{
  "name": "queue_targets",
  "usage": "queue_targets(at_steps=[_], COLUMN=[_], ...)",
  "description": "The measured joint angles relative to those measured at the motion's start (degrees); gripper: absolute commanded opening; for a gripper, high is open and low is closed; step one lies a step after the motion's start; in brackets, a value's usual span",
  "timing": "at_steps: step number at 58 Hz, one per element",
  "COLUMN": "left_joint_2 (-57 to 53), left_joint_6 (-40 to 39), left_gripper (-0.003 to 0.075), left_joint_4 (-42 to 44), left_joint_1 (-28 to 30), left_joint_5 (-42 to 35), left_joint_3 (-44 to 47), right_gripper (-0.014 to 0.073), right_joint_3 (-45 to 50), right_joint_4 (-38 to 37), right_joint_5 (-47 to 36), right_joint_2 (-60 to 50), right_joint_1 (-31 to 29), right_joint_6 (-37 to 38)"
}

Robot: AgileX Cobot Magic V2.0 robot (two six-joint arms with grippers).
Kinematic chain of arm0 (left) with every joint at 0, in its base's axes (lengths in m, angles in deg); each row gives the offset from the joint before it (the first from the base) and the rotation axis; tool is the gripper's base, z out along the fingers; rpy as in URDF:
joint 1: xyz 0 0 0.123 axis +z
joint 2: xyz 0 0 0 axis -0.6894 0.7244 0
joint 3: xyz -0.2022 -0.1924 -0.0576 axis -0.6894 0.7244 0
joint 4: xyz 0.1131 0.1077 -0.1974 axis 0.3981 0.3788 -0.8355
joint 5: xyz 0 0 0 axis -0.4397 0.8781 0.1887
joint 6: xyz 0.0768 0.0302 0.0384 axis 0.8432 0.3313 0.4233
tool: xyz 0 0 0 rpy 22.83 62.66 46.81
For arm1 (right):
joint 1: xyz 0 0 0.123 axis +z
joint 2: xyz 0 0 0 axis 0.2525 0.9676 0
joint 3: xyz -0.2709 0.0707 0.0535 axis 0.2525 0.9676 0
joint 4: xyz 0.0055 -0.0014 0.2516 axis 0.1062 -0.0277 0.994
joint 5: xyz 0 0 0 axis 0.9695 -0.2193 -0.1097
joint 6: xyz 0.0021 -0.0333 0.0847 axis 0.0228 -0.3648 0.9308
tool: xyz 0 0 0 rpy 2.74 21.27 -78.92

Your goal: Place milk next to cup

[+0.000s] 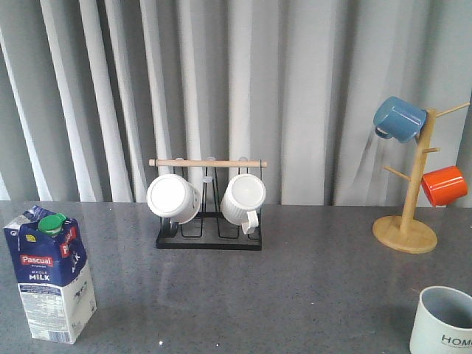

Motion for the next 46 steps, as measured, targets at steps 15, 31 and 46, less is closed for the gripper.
queue_targets(at_steps=[15, 31, 46], left_joint_2=[0.0, 0.0, 0.0], left_joint_6=[0.0, 0.0, 0.0], left_gripper=[-0.0006, -0.0006, -0.0006], left_joint_4=[0.0, 0.0, 0.0], left_joint_1=[0.0, 0.0, 0.0], left_joint_5=[0.0, 0.0, 0.0], left_joint_3=[0.0, 0.0, 0.0], right_gripper=[-0.0008, -0.0008, -0.0008], right_joint_3=[0.0, 0.0, 0.0], right_joint_4=[0.0, 0.0, 0.34], right_joint_5=[0.0, 0.0, 0.0], right_joint_2=[0.0, 0.0, 0.0], right_joint_1=[0.0, 0.0, 0.0], right_joint_6=[0.0, 0.0, 0.89])
